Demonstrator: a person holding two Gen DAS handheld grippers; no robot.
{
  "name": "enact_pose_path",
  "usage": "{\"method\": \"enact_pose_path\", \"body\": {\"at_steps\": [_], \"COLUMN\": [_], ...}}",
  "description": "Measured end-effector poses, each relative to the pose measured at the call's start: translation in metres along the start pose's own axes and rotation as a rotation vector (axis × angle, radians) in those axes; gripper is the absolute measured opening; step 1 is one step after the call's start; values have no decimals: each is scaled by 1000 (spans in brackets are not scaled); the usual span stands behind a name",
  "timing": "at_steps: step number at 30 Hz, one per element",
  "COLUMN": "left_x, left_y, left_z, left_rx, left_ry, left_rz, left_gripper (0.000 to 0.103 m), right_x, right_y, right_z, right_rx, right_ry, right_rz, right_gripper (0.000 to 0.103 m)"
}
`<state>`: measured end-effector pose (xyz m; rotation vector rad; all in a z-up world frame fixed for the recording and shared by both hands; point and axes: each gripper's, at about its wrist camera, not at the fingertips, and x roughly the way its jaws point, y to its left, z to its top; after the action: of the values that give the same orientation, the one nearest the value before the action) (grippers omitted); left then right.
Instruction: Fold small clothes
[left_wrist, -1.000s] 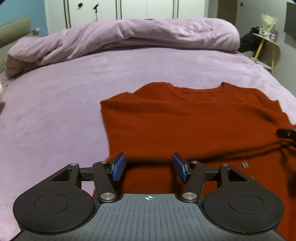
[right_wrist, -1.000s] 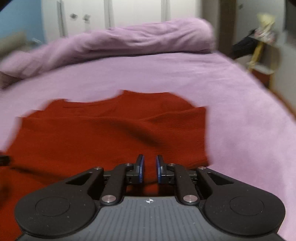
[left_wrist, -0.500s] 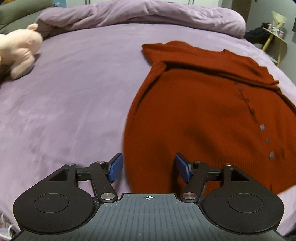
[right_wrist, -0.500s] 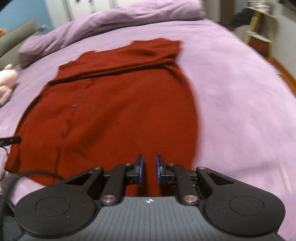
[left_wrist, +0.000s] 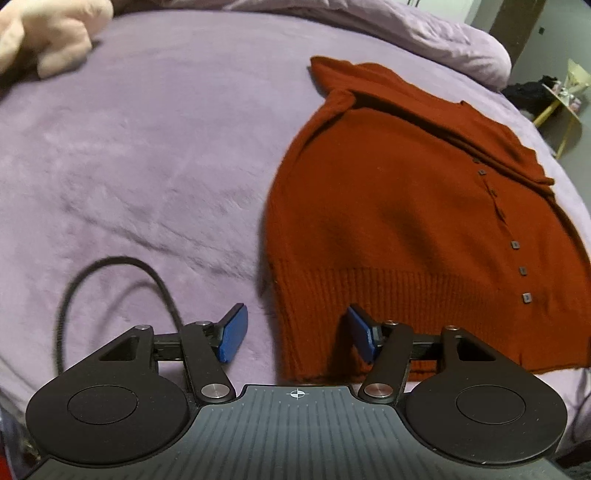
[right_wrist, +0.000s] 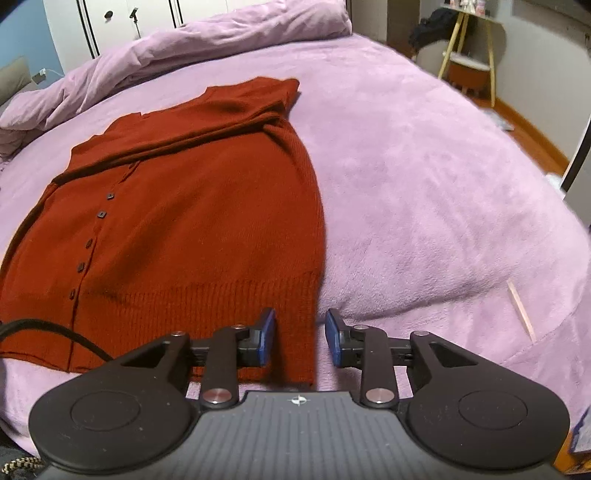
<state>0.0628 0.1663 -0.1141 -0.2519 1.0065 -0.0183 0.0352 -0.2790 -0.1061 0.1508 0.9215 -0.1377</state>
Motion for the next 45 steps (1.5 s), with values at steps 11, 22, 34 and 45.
{"method": "enact_pose_path", "body": {"at_steps": [11,22,34,45], "left_x": [3,-28,47,86], "left_y": [6,-32,-52,-43], "left_z": [15,116,148,150], "left_rx": [-47,-50,82,268], "left_ry": [47,-247,-284,-159], "left_rz": [-168,-227,-26,-129], "left_gripper": [9,8,50,58], "right_x": [17,-4,71,100], "right_y": [-22,2,46,27], "right_z": [3,73,140,145], "right_rx": [168,69,-87,-247], "right_ry": [80,-196,-285,-217], "right_rz": [210,278,17,89], "right_gripper": [6,4,7,30]}}
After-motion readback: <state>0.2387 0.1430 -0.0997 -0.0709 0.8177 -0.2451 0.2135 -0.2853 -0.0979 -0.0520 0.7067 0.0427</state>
